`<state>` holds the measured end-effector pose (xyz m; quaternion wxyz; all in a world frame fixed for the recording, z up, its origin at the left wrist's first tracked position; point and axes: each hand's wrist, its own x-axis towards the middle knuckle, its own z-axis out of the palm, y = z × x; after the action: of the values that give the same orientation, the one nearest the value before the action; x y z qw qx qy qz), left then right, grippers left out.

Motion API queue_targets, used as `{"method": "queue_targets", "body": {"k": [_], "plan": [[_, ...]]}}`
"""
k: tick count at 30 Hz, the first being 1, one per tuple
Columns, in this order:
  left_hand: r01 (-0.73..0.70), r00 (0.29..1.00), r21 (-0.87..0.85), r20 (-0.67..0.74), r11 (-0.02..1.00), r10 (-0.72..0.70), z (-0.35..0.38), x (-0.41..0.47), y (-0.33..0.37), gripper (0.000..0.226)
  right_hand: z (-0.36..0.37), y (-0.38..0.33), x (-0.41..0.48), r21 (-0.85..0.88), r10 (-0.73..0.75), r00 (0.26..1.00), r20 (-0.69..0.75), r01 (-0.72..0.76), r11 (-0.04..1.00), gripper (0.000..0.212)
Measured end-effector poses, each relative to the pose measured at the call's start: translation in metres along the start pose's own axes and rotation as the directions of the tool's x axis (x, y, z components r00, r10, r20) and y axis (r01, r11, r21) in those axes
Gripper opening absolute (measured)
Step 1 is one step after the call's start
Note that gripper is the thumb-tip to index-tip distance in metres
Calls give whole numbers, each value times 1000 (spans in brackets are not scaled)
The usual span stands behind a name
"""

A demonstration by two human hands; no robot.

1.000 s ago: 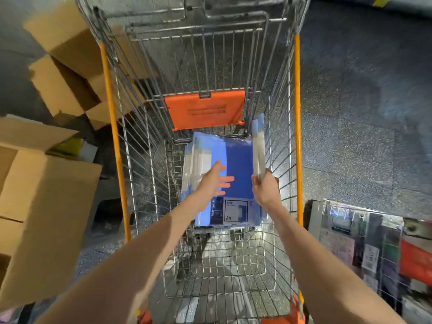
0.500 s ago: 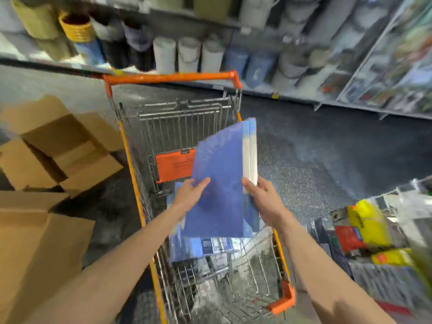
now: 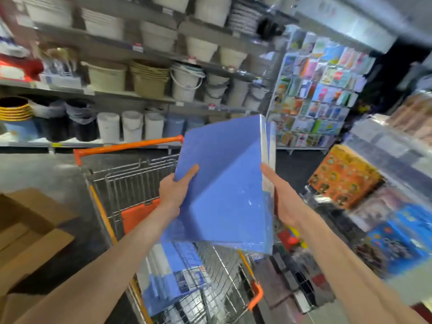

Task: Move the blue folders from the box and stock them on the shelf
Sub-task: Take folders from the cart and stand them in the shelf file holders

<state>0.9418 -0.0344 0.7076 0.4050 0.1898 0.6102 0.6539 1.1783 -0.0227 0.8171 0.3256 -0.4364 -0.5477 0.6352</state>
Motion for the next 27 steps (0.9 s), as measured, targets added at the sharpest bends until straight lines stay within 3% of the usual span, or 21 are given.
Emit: {"method": "queue_targets", "body": {"k": [5, 10, 14, 18, 22, 23, 27], "plan": [[-142, 985, -6, 98, 990, 142, 65, -50, 45, 45, -42, -42, -45, -103, -252, 937, -241, 233, 967, 42], [-310, 932, 28, 206, 950, 298, 139, -115, 80, 62, -97, -76, -121, -137, -357, 846, -396, 330, 934, 32], [-397, 857, -14, 353, 918, 376, 199, -200, 106, 58, -143, -102, -209, -219, -471, 736, -487, 419, 881, 19], [-490, 725, -61, 525, 870, 445, 258, -297, 123, 56, -191, -121, -318, -287, -549, 588, -594, 482, 828, 6], [-490, 578, -143, 685, 860, 443, 313, -400, 136, 51, -239, -135, -425, -316, -594, 432, -679, 558, 767, 9], [-527, 517, -161, 719, 835, 465, 331, -440, 139, 52, -256, -139, -465, -350, -611, 367, -702, 569, 744, 10], [-709, 350, -116, 798, 696, 490, 376, -528, 145, 50, -293, -148, -559, -479, -667, 223, -711, 541, 691, 16]]}}
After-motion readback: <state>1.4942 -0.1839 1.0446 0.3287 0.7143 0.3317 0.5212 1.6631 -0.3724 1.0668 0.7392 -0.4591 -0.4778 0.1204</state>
